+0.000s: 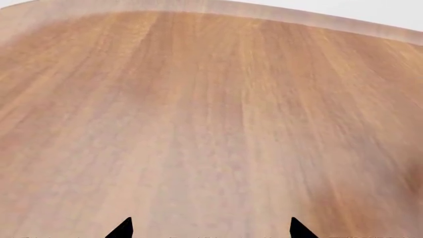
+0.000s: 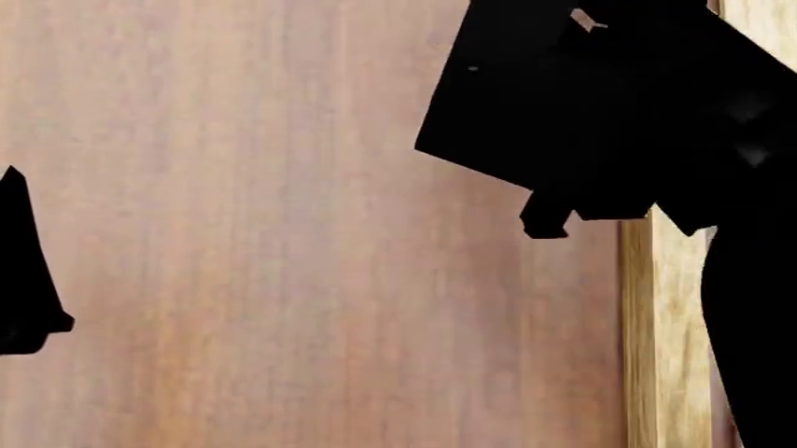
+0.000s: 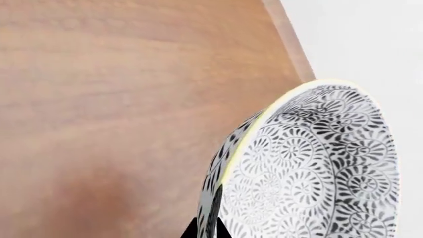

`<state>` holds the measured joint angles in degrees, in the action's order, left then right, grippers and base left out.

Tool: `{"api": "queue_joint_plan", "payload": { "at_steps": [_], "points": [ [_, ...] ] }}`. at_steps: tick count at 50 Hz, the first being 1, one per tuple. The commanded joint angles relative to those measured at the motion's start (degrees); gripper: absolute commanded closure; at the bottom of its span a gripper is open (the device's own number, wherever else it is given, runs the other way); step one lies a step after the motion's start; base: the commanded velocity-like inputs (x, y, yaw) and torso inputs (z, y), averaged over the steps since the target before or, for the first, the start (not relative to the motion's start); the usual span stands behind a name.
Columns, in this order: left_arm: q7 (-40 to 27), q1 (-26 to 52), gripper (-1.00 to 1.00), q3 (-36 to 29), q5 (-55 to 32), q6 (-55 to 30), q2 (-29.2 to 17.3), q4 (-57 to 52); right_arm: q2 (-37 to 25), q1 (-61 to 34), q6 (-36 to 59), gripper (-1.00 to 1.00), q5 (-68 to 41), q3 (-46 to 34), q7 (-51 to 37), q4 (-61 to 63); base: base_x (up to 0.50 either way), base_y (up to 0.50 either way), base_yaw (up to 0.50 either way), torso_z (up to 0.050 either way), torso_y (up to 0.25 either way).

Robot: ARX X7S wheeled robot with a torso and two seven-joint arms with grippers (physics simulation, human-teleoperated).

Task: Pick up the bowl on the left and put it in the tray.

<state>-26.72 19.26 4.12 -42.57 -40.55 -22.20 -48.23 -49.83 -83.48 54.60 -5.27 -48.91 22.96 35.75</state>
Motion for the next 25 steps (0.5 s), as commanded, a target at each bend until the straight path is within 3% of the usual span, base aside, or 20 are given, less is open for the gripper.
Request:
{"api": "queue_joint_plan", "payload": {
  "at_steps": [1,15,25],
  "points": [
    [0.0,-0.4,-1.00,-0.9,0.4,0.5,0.0,0.0,-9.0,-3.7,3.8,1.00,3.3,0.2,3.4,7.1,0.00,0.00,0.00,0.000,0.000],
    [-0.2,-0.3,-1.00,-1.5,0.7,0.8,-0.2,0.4,-21.1,3.0,7.4,1.00,1.8,1.2,1.9,12.5,0.00,0.00,0.00,0.000,0.000],
    [-0.5,0.0,-1.00,-2.3,0.9,0.8,-0.3,0.7,-30.1,11.8,3.9,1.00,0.6,-1.1,-4.3,11.1,0.00,0.00,0.00,0.000,0.000]
  ]
}}
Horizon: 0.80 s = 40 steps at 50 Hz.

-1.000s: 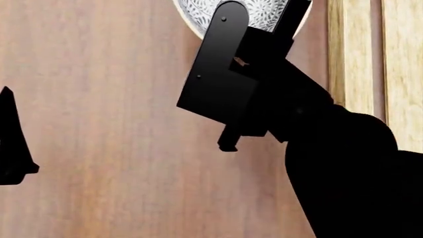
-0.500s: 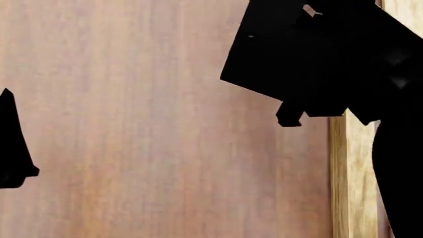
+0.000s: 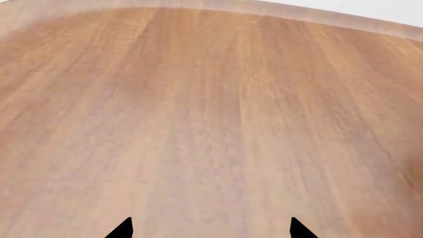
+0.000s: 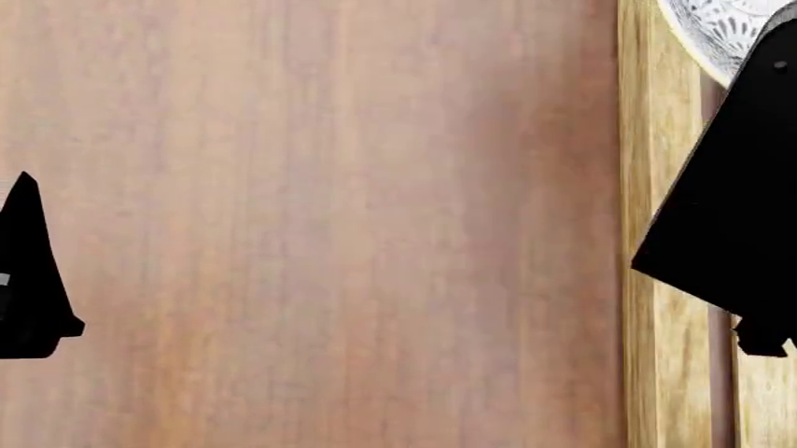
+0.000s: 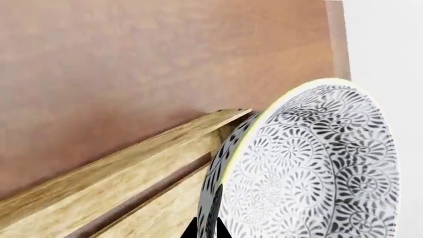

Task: Pick up the bowl on the left and put it in the tray.

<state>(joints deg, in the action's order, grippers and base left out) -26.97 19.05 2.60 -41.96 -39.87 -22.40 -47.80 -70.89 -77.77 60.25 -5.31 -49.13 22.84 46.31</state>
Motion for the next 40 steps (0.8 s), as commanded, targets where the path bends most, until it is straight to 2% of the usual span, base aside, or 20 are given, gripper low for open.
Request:
{"api": "queue_joint_plan", "payload": {
  "at_steps": [1,11,23,31,40],
  "points": [
    [-0.3,0.2,-1.00,-0.8,0.3,0.1,0.0,0.3,-9.2,6.3,-1.8,1.00,0.3,-0.8,-4.4,0.3,0.00,0.00,0.00,0.000,0.000],
    [-0.4,0.1,-1.00,-1.2,0.4,0.4,-0.1,0.3,-9.8,10.2,-3.0,1.00,0.0,-3.2,-6.8,-2.2,0.00,0.00,0.00,0.000,0.000],
    [-0.2,-0.2,-1.00,-1.1,0.7,1.2,-0.4,1.3,-5.1,13.8,-5.1,1.00,2.2,-7.0,-9.0,-7.6,0.00,0.00,0.00,0.000,0.000],
    [-0.4,0.1,-1.00,-1.2,0.5,1.2,-0.6,1.5,-4.4,16.1,-7.5,1.00,1.9,-8.1,-10.9,-10.1,0.00,0.00,0.00,0.000,0.000],
    [-0.6,0.2,-1.00,-1.5,0.5,1.3,-0.8,1.4,0.9,16.5,-10.8,1.00,4.5,-10.1,-11.5,-17.6,0.00,0.00,0.00,0.000,0.000]
  ]
}}
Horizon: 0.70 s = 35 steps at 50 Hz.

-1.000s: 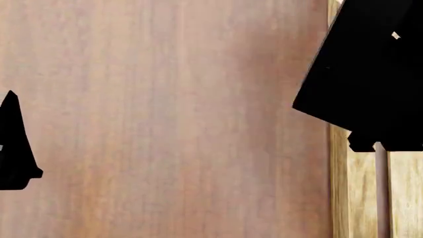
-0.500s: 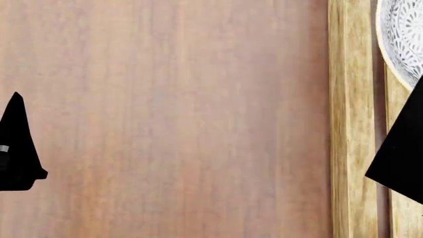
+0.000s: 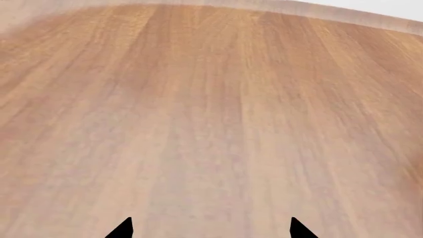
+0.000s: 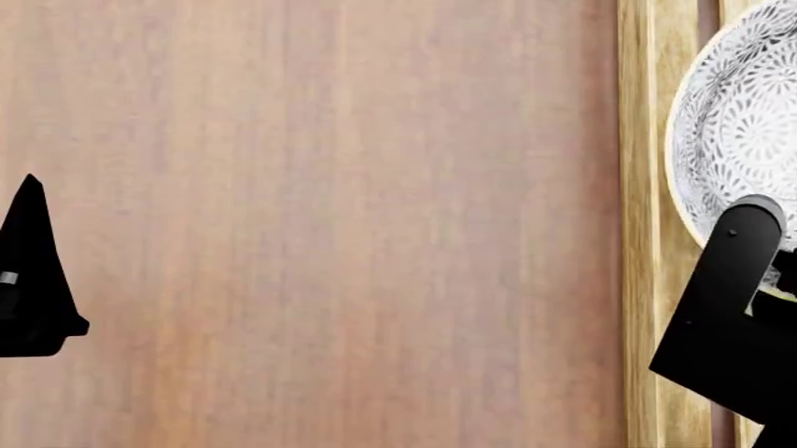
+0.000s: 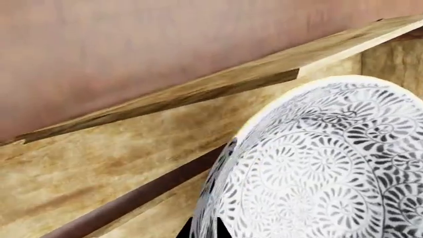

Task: Pick up the bowl on the left and put it in the tray.

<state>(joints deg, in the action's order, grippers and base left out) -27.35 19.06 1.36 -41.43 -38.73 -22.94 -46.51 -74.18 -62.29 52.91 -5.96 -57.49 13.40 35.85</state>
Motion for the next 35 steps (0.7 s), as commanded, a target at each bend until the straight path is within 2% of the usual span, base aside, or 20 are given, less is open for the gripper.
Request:
{"api": "queue_joint_plan", "payload": {
  "at_steps": [1,32,33,35],
  "points": [
    [-0.2,0.2,-1.00,-0.3,0.0,0.2,-0.2,0.3,4.4,1.1,-3.7,1.00,5.2,-1.9,-2.1,-7.5,0.00,0.00,0.00,0.000,0.000],
    [-0.5,0.0,-1.00,-1.1,0.2,1.0,-0.6,0.7,5.2,2.4,-4.3,1.00,4.7,-1.9,-2.8,-9.7,0.01,0.00,0.00,0.000,-0.008],
    [-0.5,0.0,-1.00,-1.1,0.3,1.0,-0.6,0.7,4.9,2.5,-4.5,-1.00,4.9,-2.3,-2.5,-9.4,0.00,0.00,0.00,0.000,0.000],
    [-0.5,0.0,-1.00,-1.2,0.3,1.0,-0.6,0.7,4.8,2.5,-4.5,-1.00,5.0,-2.3,-2.4,-9.3,0.00,0.00,0.00,0.000,0.000]
  ]
}}
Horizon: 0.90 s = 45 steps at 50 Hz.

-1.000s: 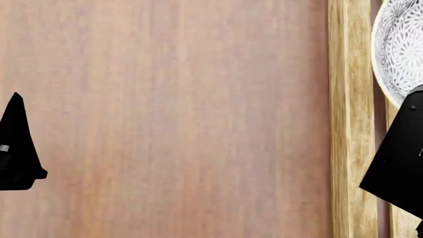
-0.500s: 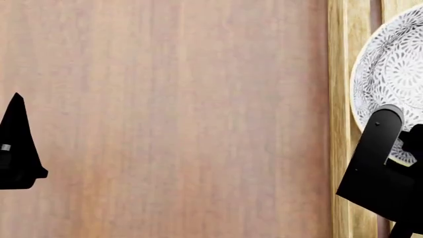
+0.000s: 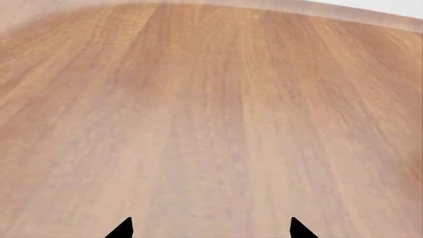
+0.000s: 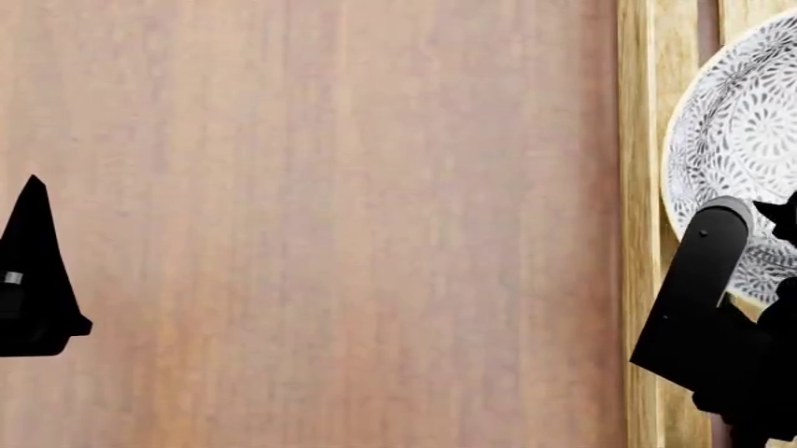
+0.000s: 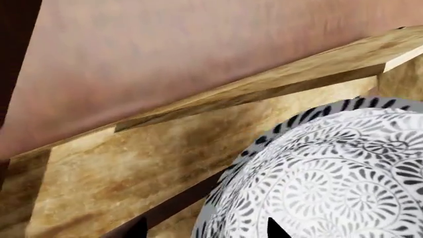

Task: Pick up the bowl on the left and put it in the tray.

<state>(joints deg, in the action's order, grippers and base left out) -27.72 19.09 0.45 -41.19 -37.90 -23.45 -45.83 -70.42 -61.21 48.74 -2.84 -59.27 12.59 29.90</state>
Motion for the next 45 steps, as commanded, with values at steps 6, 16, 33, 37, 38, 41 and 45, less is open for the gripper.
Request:
{"api": "queue_joint_plan", "payload": {
  "at_steps": [6,16,33,37,38,41,45],
  "points": [
    [-0.4,0.0,-1.00,-0.4,-0.1,0.2,-0.3,-0.2,0.9,1.2,-0.3,-1.00,1.7,-0.2,-1.3,-2.8,0.00,0.00,0.00,0.000,-0.007],
    [-0.6,0.1,-1.00,-0.4,-0.5,0.2,-0.5,-0.2,0.2,0.9,0.1,-1.00,1.1,0.4,-0.9,-1.8,0.00,0.00,0.00,0.000,-0.005],
    [-1.2,0.6,-1.00,-0.7,-0.9,0.0,-0.8,-0.5,-0.2,-0.2,0.8,-1.00,0.9,1.0,0.7,-0.2,0.00,0.00,0.00,0.000,-0.003],
    [-1.5,0.9,-1.00,-0.6,-1.3,-0.3,-0.9,-1.0,-1.6,-2.6,2.1,-1.00,-1.0,3.5,2.6,3.1,0.00,0.00,0.00,0.000,0.000],
    [-1.6,0.9,-1.00,-0.6,-1.3,-0.3,-1.0,-1.0,-1.6,-2.6,2.1,-1.00,-1.0,3.5,2.6,3.1,0.00,0.00,0.00,0.000,0.000],
    [-1.9,1.0,-1.00,-0.4,-1.9,-0.6,-1.1,-1.5,-3.0,-4.2,3.6,-1.00,-1.7,4.9,4.0,5.8,0.00,0.00,0.00,0.000,0.000],
    [-2.3,1.1,-1.00,-0.1,-2.4,-0.8,-1.3,-2.2,-4.3,-6.9,5.9,-1.00,-2.3,6.7,6.2,9.3,0.00,0.00,0.00,0.000,0.000]
  ]
}}
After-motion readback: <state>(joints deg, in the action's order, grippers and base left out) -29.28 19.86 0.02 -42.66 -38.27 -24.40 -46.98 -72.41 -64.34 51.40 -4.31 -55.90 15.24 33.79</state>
